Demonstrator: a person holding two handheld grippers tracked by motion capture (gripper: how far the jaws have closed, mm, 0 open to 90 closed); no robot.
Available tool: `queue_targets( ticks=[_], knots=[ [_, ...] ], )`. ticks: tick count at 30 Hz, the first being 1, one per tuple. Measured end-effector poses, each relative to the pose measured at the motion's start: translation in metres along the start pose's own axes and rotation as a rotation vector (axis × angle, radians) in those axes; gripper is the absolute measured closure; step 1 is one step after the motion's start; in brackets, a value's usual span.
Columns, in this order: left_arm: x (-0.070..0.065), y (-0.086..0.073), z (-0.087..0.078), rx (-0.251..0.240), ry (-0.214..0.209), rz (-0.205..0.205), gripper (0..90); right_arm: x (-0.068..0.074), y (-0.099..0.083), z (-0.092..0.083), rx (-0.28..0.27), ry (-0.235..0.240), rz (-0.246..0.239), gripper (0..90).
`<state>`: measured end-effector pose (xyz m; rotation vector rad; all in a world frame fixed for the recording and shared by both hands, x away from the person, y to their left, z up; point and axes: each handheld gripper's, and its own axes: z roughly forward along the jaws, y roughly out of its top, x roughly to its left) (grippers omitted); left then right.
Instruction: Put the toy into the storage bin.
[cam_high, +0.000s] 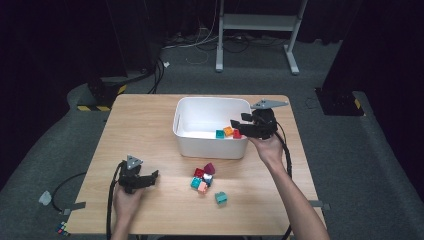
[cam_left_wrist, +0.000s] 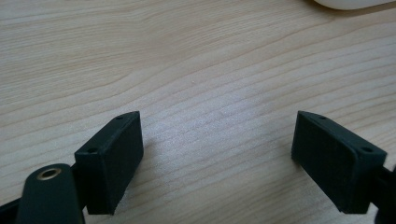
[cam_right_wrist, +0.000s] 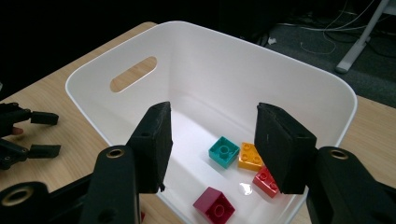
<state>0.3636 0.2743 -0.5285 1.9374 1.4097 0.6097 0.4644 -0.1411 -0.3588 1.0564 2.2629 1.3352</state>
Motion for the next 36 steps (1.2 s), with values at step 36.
queue_targets(
  ticks=[36],
  knots=[
    [0.0, 0.0, 0.0, 0.001, 0.001, 0.002, 16.8, 0.048, -0.117, -0.019, 0.028, 0.051, -0.023, 46.0]
  ],
)
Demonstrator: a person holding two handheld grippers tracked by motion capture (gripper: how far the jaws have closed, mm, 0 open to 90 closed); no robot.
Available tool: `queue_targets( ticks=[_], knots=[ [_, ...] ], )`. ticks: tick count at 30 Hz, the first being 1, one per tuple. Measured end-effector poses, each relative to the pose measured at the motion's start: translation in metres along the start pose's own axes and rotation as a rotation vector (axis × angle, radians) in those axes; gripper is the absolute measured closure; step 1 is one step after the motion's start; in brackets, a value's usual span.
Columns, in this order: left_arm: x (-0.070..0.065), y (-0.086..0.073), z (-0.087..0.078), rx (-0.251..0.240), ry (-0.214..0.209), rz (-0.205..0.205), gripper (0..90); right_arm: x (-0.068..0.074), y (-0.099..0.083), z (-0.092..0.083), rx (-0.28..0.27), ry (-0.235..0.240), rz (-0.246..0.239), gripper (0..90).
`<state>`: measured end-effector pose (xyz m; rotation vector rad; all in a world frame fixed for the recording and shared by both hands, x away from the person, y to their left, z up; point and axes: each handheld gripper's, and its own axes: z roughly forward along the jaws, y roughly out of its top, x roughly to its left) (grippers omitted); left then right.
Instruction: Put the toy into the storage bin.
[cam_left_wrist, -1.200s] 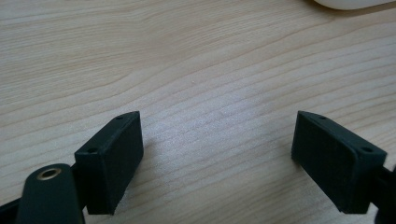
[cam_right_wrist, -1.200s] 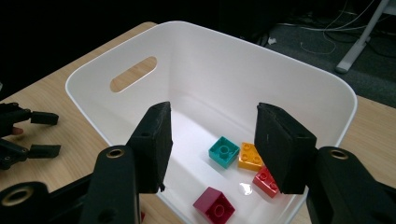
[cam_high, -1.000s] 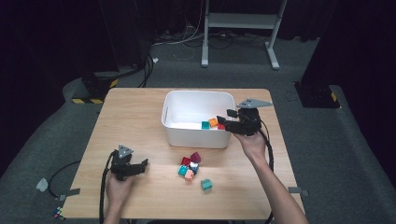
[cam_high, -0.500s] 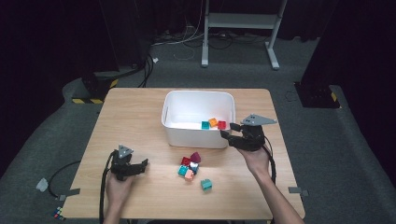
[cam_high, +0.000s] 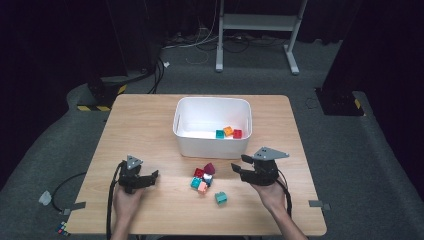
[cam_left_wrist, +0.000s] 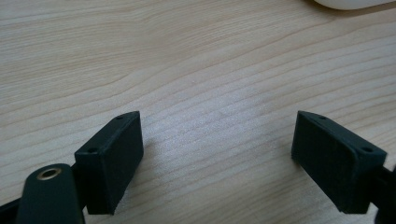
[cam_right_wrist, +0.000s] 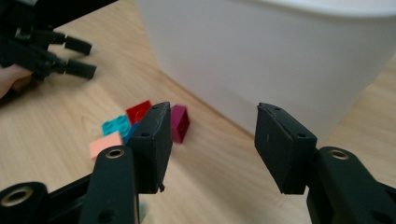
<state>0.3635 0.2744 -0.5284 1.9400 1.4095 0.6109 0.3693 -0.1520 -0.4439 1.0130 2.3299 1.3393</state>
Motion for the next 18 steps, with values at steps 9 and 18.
queue_targets(
  ticks=[9, 18],
  knots=[
    [0.0, 0.0, 0.0, 0.002, 0.001, 0.003, 16.8, 0.029, -0.038, 0.014, 0.066, 0.066, -0.028, 44.3],
    [0.0, 0.0, 0.0, 0.002, 0.001, 0.003, 16.8, 0.045, -0.059, 0.026, 0.106, 0.128, -0.026, 42.1]
  ],
)
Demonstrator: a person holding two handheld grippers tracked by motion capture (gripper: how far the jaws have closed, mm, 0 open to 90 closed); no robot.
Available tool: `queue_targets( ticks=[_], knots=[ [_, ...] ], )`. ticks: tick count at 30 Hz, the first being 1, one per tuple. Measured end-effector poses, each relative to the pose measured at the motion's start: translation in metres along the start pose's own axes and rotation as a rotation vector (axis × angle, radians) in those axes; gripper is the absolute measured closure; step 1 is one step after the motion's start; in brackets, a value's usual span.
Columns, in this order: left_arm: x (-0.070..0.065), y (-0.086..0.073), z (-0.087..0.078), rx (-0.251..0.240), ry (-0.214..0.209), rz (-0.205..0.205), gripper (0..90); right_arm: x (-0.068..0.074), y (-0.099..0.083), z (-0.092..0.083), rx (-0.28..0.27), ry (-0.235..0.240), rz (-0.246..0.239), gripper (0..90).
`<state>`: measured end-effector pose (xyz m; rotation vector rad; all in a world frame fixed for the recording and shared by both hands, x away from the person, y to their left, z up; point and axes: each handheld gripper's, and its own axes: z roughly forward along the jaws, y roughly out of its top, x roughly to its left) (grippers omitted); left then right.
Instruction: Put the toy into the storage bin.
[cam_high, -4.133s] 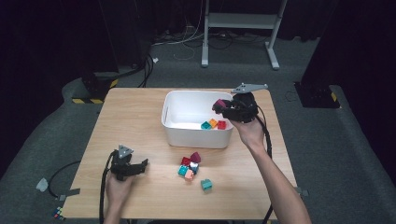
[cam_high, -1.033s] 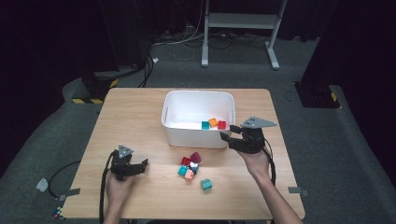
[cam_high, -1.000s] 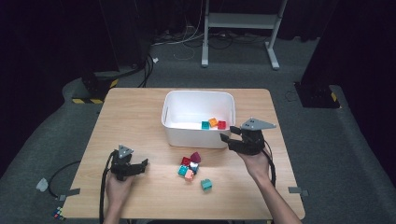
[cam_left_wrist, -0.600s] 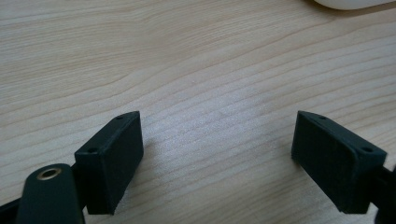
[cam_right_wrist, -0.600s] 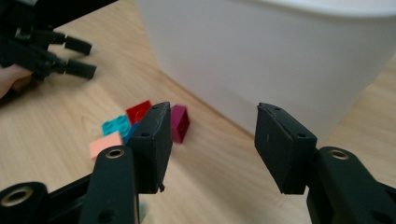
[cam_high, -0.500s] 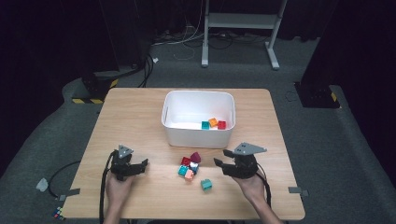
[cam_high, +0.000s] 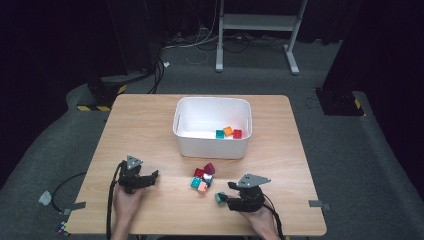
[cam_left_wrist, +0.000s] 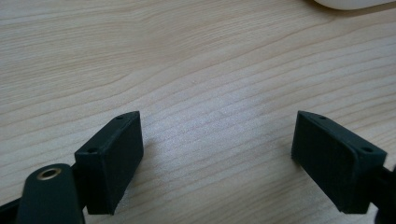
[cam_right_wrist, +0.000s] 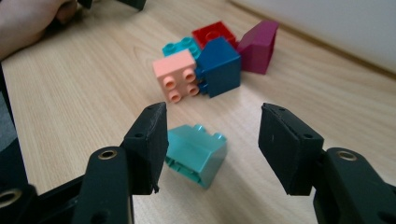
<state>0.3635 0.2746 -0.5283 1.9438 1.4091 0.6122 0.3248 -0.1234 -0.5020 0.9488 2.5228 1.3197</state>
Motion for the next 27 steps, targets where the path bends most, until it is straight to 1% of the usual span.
queue_targets(
  ticks=[1, 5, 8, 12, 18, 22, 27],
  knots=[
    [0.0, 0.0, 0.0, 0.0, 0.0, 0.0, 16.8, 0.001, -0.001, 0.002, 0.006, 0.007, 0.003, 41.5],
    [0.0, 0.0, 0.0, 0.0, 0.0, 0.0, 16.8, 0.006, -0.003, 0.008, 0.02, 0.018, -0.015, 40.5],
    [0.0, 0.0, 0.0, 0.001, -0.001, 0.001, 16.8, 0.007, -0.003, 0.013, 0.04, 0.007, -0.025, 40.5],
    [0.0, 0.0, 0.0, 0.0, 0.0, 0.0, 16.8, 0.006, -0.005, 0.02, 0.065, 0.004, -0.016, 40.9],
    [0.0, 0.0, 0.0, -0.003, -0.002, -0.006, 16.8, 0.006, -0.007, 0.025, 0.081, -0.032, -0.037, 46.6],
    [0.0, 0.0, 0.0, -0.003, -0.001, -0.005, 16.8, 0.005, -0.007, 0.025, 0.086, -0.052, -0.047, 53.9],
    [0.0, 0.0, 0.0, -0.003, 0.0, -0.005, 16.8, 0.004, -0.007, 0.025, 0.087, -0.069, -0.059, 56.3]
  ],
)
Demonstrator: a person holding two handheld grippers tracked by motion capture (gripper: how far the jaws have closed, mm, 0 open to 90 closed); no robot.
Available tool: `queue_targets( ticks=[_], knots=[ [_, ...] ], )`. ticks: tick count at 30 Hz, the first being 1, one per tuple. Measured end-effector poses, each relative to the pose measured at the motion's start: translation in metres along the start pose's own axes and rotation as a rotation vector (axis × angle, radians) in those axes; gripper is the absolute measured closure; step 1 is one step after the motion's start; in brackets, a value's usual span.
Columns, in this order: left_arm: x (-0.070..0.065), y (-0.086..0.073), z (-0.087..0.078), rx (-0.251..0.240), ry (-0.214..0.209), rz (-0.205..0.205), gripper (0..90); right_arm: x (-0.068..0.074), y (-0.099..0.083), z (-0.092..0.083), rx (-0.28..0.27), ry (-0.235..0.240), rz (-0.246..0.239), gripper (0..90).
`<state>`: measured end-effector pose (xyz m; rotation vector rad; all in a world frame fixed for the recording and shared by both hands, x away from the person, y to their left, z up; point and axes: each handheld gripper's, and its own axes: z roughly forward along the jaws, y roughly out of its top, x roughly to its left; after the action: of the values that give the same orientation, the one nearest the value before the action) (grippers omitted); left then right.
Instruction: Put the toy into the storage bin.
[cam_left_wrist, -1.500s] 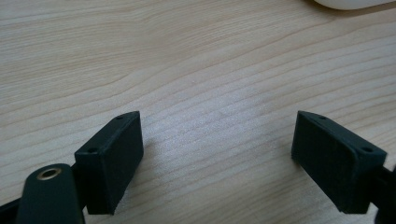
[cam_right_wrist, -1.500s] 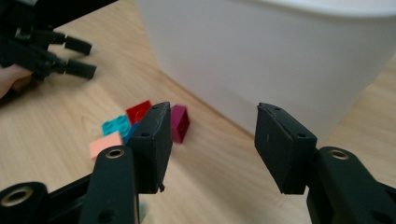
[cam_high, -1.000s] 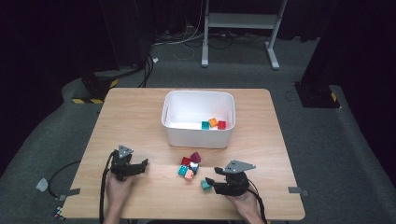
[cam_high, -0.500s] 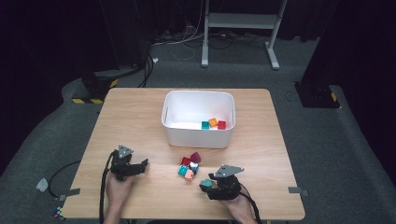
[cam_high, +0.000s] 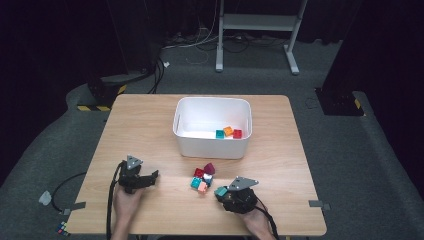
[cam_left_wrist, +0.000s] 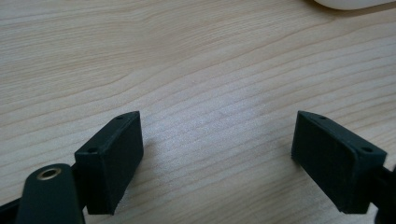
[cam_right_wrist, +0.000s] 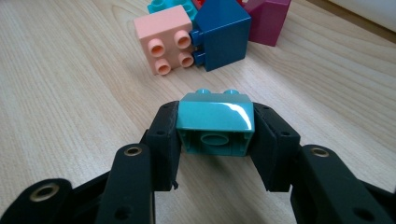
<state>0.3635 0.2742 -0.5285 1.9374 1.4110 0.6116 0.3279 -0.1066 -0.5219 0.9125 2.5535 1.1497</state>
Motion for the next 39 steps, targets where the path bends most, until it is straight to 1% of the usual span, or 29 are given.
queue_targets(
  ticks=[3, 14, 20, 23, 28, 39],
  knots=[
    [0.0, 0.0, 0.0, 0.0, -0.001, 0.0, 16.8, -0.001, 0.0, 0.0, -0.007, -0.01, 0.0, 57.8],
    [0.0, 0.0, 0.0, 0.0, -0.001, 0.0, 16.8, -0.003, 0.002, -0.002, -0.003, -0.034, -0.008, 58.8],
    [0.0, 0.0, 0.0, 0.0, -0.001, 0.0, 16.8, -0.006, 0.006, -0.007, -0.011, -0.044, -0.014, 58.8],
    [0.0, 0.0, 0.0, 0.001, -0.001, 0.001, 16.8, -0.009, 0.008, -0.011, -0.018, -0.047, -0.007, 58.9],
    [0.0, 0.0, 0.0, 0.0, 0.0, 0.0, 16.8, -0.013, 0.017, -0.021, -0.041, -0.053, -0.018, 58.9],
    [0.0, 0.0, 0.0, 0.001, -0.001, 0.0, 16.8, -0.032, 0.043, -0.045, -0.114, -0.065, 0.009, 58.8]
  ],
)
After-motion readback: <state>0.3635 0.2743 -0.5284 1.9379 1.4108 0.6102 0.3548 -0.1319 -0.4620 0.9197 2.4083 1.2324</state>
